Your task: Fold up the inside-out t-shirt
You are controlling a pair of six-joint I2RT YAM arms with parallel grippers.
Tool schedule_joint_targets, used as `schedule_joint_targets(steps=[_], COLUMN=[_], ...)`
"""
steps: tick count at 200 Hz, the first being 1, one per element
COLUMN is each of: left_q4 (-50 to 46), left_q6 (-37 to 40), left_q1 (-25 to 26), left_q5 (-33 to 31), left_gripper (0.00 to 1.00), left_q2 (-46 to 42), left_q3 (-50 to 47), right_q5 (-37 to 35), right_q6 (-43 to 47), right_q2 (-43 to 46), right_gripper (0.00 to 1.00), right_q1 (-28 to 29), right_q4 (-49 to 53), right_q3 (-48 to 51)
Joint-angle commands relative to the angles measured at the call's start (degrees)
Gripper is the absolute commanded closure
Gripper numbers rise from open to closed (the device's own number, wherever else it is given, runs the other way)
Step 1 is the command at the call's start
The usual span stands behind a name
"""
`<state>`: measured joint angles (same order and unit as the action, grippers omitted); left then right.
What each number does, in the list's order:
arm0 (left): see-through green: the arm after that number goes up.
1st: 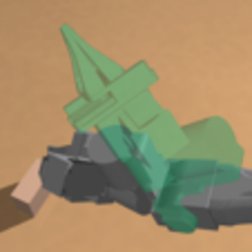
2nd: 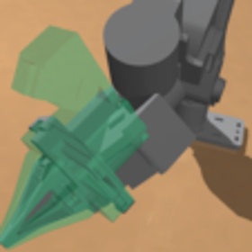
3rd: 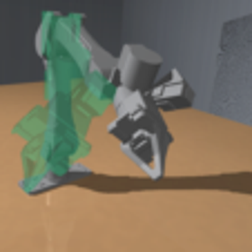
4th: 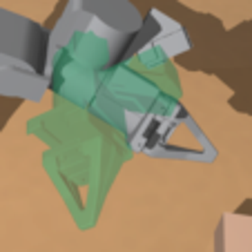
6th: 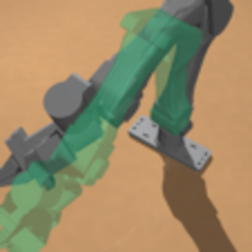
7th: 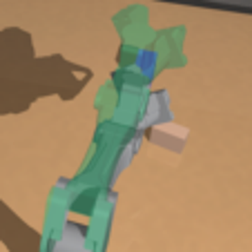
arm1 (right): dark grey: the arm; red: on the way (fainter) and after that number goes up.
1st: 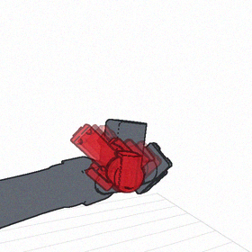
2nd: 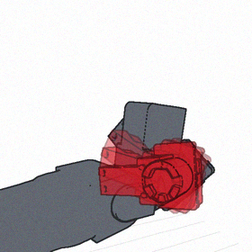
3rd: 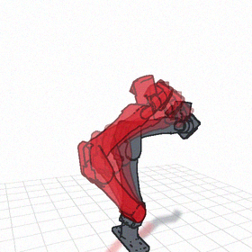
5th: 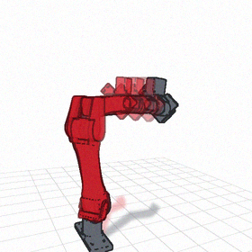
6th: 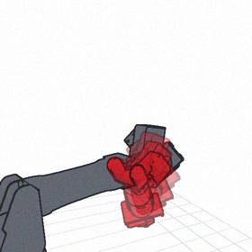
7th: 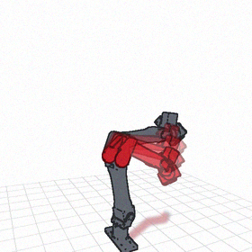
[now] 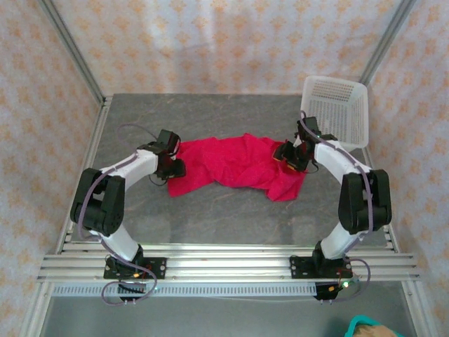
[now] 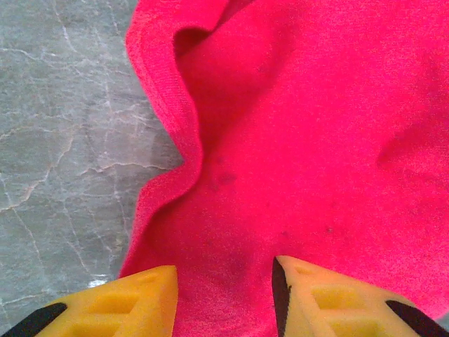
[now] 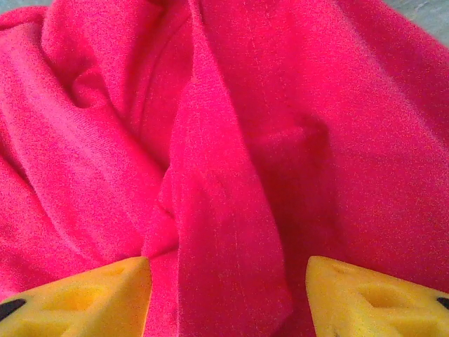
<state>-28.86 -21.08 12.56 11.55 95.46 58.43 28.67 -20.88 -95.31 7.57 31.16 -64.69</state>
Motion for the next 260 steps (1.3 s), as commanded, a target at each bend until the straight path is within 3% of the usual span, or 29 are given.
schedule_joint_targets(steps=[1, 11, 32, 42, 86, 113, 168, 187, 203, 234, 260], left_q4=[1.5, 2.0, 2.2, 2.6, 3.0, 2.1, 2.9, 2.5, 1.7, -1.1, 0.1], left_q6=[-0.4, -0.5, -1.3, -1.9, -2.8, -1.8, -2.1, -2.0, -1.7, -3.6, -9.0], left_q1=[-0.9, -1.1, -2.0, -2.7, -6.2, -6.2, -6.2, -6.2, -6.2, -8.9, -14.5], left_q5=[0.0, 0.3, 0.6, 0.6, 2.9, 2.0, 2.8, 2.1, 2.1, 6.6, 13.4], left_gripper=[0.58, 0.58, 0.58, 0.58, 0.60, 0.63, 0.64, 0.75, 1.00, 1.00, 1.00], left_q2=[0.0, -0.3, -1.0, -2.1, -1.1, 3.1, 9.6, 11.4, 12.7, 9.1, 2.0], left_q3=[0.1, 0.2, 0.6, 0.5, 3.7, 6.8, 10.9, 12.1, 13.7, 20.1, 29.5], right_q5=[2.3, 3.1, 3.6, 2.6, -6.2, -6.1, -3.8, -4.0, -4.4, -6.4, -6.5], right_q6=[0.4, 0.0, 0.1, 0.8, 4.2, 3.1, 2.4, 2.5, 2.6, 3.1, 2.3], right_q2=[-3.4, -4.5, -4.2, -2.3, 8.5, 12.7, 12.6, 12.9, 13.2, 13.9, 13.6], right_gripper=[0.39, 0.46, 0.86, 1.00, 1.00, 1.00, 1.00, 1.00, 1.00, 1.00, 1.00], right_q1=[0.1, 0.2, 0.3, 0.3, -0.2, -0.5, -0.5, -0.5, -0.5, -1.3, -4.7], right_q4=[-3.5, -4.9, -3.6, -1.7, 7.2, 6.6, 6.3, 6.3, 6.3, 7.3, 9.4], right_q3=[0.1, -0.3, -2.1, -2.8, -5.3, -4.6, -4.6, -4.7, -4.8, -8.5, -17.9])
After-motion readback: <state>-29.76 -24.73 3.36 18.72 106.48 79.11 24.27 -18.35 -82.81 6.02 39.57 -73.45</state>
